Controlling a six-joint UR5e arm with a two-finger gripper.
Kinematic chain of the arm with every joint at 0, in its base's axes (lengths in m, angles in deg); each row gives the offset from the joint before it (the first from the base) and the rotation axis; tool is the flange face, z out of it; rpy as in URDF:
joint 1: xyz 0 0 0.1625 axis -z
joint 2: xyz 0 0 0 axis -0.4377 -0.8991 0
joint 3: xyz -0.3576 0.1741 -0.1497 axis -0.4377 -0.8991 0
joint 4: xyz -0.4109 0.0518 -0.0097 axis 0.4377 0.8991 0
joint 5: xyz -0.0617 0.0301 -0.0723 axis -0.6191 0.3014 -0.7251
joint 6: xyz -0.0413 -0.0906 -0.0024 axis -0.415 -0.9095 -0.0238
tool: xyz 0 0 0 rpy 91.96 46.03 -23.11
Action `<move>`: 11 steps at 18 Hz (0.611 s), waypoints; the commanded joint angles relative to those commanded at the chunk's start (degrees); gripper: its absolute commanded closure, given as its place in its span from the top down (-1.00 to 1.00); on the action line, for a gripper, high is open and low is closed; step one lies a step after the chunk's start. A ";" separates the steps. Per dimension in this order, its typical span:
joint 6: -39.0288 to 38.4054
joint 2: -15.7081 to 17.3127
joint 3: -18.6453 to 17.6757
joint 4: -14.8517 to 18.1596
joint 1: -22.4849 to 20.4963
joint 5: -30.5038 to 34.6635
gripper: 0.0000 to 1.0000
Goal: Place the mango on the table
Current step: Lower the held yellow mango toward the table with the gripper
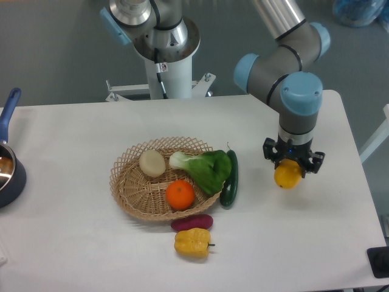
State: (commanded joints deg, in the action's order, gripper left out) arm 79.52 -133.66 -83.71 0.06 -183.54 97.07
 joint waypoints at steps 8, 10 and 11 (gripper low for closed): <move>6.54 0.01 -0.98 -0.35 -3.34 -0.17 0.75; 3.20 -0.44 -0.62 -0.35 -3.26 -0.26 1.00; 2.14 -0.61 -0.71 -0.35 -3.25 -0.26 1.00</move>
State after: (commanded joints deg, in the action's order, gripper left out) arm 81.66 -134.27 -84.42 -0.29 -186.80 96.81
